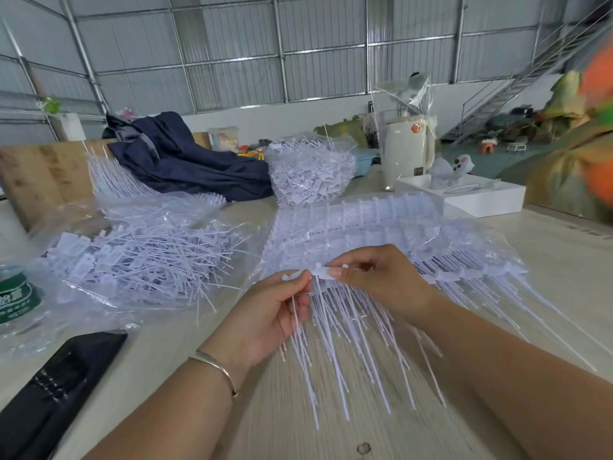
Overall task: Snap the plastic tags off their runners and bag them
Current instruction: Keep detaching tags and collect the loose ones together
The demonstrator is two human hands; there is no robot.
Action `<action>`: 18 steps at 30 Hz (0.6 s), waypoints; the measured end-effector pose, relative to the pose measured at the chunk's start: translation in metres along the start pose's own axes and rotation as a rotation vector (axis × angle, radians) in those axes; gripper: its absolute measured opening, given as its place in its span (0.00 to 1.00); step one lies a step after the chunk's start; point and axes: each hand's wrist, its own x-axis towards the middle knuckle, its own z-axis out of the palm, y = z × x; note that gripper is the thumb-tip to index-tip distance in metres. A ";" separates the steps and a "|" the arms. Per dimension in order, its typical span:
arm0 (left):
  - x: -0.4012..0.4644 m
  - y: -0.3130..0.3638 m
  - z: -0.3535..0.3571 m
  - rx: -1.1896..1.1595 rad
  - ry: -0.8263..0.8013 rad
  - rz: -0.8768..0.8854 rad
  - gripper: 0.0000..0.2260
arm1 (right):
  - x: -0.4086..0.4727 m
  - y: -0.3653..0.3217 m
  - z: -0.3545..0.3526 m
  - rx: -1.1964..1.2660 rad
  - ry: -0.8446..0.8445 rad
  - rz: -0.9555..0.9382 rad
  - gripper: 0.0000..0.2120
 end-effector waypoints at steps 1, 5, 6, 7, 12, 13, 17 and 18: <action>0.001 0.000 -0.001 0.000 0.005 -0.009 0.00 | 0.000 0.000 0.000 0.000 0.007 0.008 0.04; 0.003 -0.002 -0.004 0.021 0.039 -0.045 0.02 | -0.001 -0.002 0.001 -0.013 -0.011 0.051 0.05; 0.004 -0.002 -0.005 0.031 0.051 -0.053 0.02 | -0.001 -0.002 0.001 -0.020 -0.019 0.055 0.05; 0.005 -0.003 -0.005 0.045 0.066 -0.059 0.02 | -0.001 -0.003 0.002 -0.030 -0.021 0.065 0.05; 0.005 -0.002 -0.008 0.160 0.104 -0.057 0.05 | -0.002 -0.005 0.003 -0.054 -0.030 0.113 0.06; 0.005 -0.002 -0.008 0.175 0.106 -0.051 0.05 | -0.002 -0.005 0.003 -0.059 -0.032 0.120 0.06; 0.005 0.000 -0.009 0.242 0.120 -0.011 0.04 | -0.002 -0.007 0.002 -0.041 -0.020 0.137 0.06; 0.005 0.000 -0.010 0.263 0.122 0.005 0.05 | -0.002 -0.007 0.003 -0.031 -0.018 0.141 0.05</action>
